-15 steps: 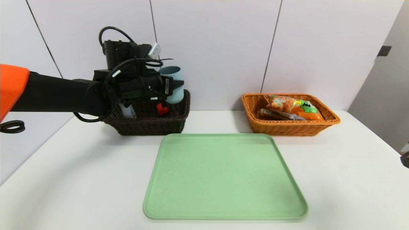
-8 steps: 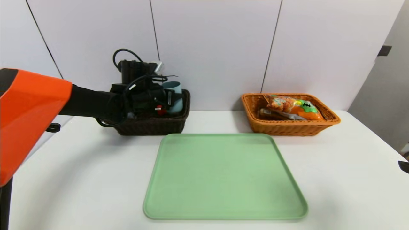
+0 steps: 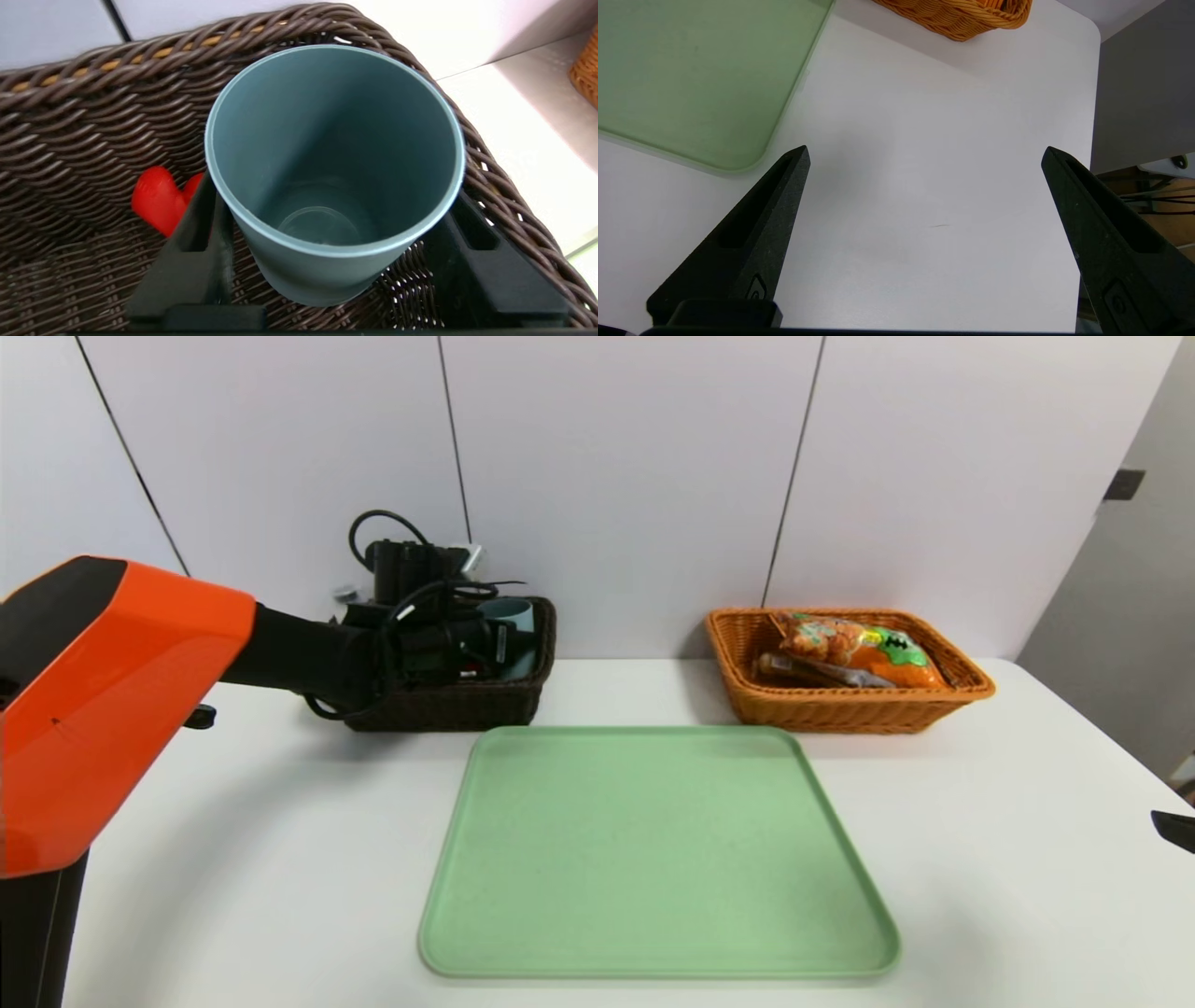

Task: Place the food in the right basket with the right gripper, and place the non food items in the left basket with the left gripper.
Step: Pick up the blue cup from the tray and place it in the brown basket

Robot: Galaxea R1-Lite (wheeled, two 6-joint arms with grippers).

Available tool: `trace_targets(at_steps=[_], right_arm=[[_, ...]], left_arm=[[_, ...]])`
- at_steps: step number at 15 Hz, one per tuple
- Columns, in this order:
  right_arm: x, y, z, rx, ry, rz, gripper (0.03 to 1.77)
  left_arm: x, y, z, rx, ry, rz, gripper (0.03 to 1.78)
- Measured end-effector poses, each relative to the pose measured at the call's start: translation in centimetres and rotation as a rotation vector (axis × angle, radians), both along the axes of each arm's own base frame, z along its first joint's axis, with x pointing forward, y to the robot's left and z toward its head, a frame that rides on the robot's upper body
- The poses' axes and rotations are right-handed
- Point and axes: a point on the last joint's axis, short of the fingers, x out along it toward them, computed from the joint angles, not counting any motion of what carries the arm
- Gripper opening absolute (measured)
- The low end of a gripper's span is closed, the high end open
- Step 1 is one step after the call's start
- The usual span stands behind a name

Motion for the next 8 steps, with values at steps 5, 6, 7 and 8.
trace_targets(at_steps=[5,6,7,8], right_arm=[[0.3,0.0,0.0,0.000,0.006,0.002,1.71],[0.3,0.0,0.0,0.000,0.007,0.001,1.71],[0.3,0.1,0.0,0.000,0.007,0.002,1.71],[0.3,0.1,-0.1,0.000,0.008,0.002,1.71]], left_arm=[[0.2,0.9,1.0,-0.007,-0.030,0.021,1.45],[0.1,1.1,1.5,-0.011,-0.040,0.025,1.48],[-0.1,1.3,2.0,-0.013,-0.049,0.029,1.50],[-0.4,1.6,2.8,-0.017,-0.063,0.033,1.53]])
